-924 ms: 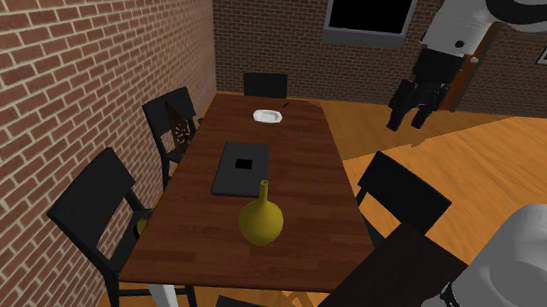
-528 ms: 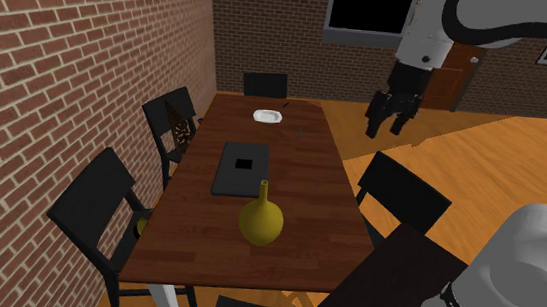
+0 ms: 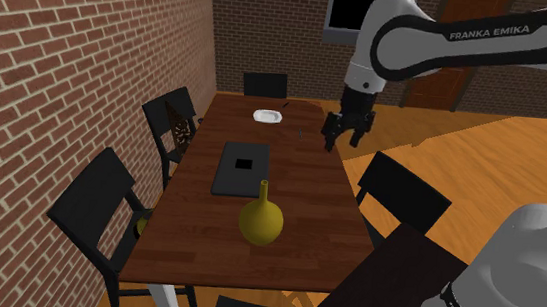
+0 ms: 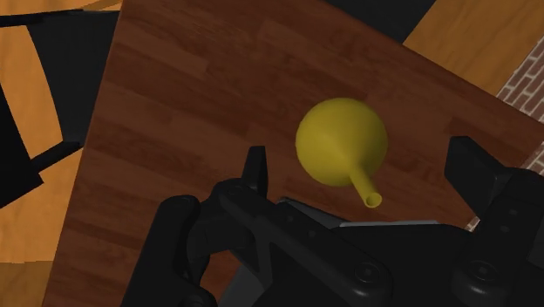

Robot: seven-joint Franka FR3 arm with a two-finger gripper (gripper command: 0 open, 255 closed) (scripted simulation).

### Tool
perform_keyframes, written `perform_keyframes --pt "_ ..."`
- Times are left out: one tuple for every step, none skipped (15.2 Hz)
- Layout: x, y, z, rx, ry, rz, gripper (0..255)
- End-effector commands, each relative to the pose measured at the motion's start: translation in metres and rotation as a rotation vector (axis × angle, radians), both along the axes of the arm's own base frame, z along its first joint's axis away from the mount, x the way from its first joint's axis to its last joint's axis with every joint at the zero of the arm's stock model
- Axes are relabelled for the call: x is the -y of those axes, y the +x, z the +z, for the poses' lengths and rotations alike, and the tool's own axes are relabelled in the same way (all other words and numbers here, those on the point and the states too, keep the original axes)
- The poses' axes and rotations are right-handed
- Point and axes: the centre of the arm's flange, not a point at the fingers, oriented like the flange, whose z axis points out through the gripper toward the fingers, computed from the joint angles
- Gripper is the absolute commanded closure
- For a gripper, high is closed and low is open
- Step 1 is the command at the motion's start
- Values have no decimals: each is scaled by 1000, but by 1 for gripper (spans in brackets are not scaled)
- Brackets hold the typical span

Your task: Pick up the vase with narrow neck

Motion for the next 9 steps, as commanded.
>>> perform_keyframes --pt "-6 17 -18 -4 -7 1 0" --pt "-10 27 -27 -6 -10 1 0" --pt "-13 36 -36 -8 -14 2 0" --pt "-16 46 -45 -11 -17 2 0" --pt "-20 55 -54 -13 -21 3 0" --pt "-23 65 -63 -15 -24 3 0" --pt "-27 74 -72 -18 -28 4 0" --pt "-30 84 -82 -20 -31 4 0" --pt "-33 93 -91 -22 -35 4 0"
